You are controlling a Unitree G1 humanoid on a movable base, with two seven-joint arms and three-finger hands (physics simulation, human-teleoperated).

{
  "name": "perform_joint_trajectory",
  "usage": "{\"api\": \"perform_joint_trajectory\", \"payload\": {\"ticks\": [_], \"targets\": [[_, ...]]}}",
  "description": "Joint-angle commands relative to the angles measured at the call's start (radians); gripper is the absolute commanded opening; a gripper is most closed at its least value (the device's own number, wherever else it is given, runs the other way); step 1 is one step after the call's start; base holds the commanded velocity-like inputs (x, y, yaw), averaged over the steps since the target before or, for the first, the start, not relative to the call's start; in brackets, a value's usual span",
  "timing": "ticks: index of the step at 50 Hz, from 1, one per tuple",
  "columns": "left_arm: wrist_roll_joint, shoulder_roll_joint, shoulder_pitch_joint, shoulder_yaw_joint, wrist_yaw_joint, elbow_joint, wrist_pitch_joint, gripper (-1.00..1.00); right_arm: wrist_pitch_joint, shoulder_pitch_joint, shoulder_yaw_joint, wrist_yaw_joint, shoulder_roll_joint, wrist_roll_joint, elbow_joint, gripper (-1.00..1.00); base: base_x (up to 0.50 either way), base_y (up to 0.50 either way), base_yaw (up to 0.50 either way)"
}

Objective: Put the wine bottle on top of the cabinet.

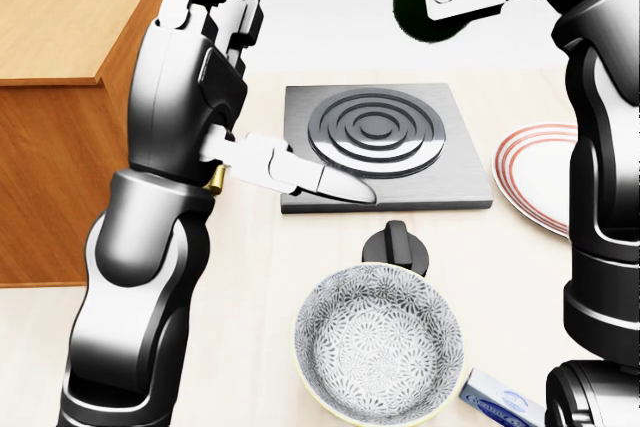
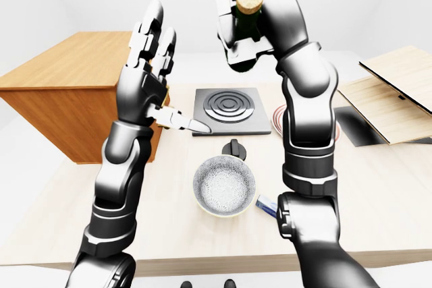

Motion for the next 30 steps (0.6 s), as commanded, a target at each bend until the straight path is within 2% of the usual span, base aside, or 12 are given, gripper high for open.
{"api": "perform_joint_trajectory", "payload": {"ticks": [1,8,14,18,30], "targets": [[0.014,-0.012,0.048,-0.021,-0.003,0.063,0.0,1.0,0.0,-0.022,0.02,-0.104,0.021,0.129,-0.06,-1.0,0.0,0.0,0.0],[0.022,-0.016,0.029,-0.009,-0.006,0.105,0.0,1.0,0.0,0.017,0.025,-0.107,0.043,0.127,-0.07,-1.0,0.0,0.0,0.0],[0.019,-0.014,0.015,-0.004,0.001,0.128,0.0,1.0,0.0,0.085,0.044,-0.121,0.094,0.124,-0.016,-1.0,0.0,0.0,0.0],[0.017,-0.012,0.01,0.0,0.002,0.139,0.0,1.0,0.0,0.093,0.046,-0.122,0.108,0.127,0.04,-1.0,0.0,0.0,0.0],[0.016,-0.01,0.008,0.003,0.002,0.154,0.0,1.0,0.0,0.12,0.071,-0.109,0.138,0.106,-0.012,-1.0,0.0,0.0,0.0]]}}
